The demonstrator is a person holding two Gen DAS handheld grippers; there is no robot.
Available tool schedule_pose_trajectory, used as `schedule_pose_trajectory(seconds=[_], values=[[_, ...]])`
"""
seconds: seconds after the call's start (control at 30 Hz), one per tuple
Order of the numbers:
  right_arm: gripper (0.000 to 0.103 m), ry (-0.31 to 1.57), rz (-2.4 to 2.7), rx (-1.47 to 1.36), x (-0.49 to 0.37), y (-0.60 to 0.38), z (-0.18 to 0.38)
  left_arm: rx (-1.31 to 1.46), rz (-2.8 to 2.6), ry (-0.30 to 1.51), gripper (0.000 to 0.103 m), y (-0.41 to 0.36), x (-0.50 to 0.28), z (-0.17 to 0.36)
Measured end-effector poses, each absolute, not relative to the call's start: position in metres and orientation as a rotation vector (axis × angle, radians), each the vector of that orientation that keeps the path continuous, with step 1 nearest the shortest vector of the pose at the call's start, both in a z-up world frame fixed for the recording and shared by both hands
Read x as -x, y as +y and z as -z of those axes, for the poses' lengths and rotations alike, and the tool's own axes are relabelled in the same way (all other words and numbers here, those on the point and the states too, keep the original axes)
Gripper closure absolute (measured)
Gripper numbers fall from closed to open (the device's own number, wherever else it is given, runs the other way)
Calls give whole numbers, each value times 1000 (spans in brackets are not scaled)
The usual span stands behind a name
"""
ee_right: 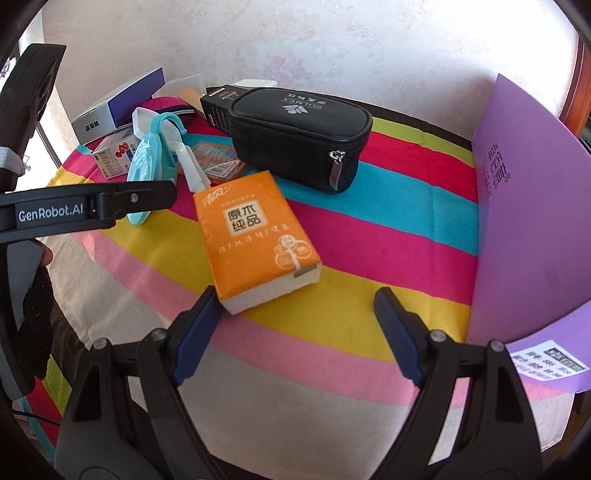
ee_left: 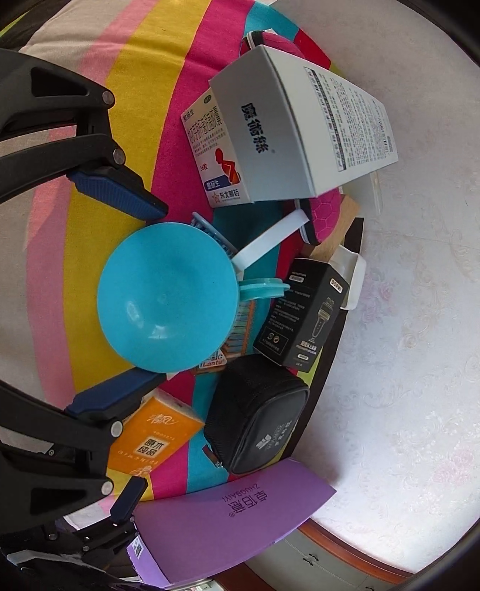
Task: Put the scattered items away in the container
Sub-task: 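Grasp the blue funnel rim with the left gripper while the right gripper closes on the tissue pack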
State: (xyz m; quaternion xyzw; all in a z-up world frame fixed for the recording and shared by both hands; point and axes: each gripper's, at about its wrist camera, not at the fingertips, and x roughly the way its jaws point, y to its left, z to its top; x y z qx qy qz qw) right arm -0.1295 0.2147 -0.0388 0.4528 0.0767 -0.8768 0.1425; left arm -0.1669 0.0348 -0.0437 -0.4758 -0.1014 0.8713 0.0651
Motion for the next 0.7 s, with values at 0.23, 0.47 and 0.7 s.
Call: schedule_pose_trajectory(seconds=[0.23,0.47,0.7], values=[[18,215,2489,-1293,140,210,36,1392,-2646,-256,27,37,166,45],[18,282,2465,-1266,145,197,38,1364,-2639,-223,29,37,164,46],[40,322,2446,-1229,144,187,39,1357,-2615,-249,29,31,157,47]])
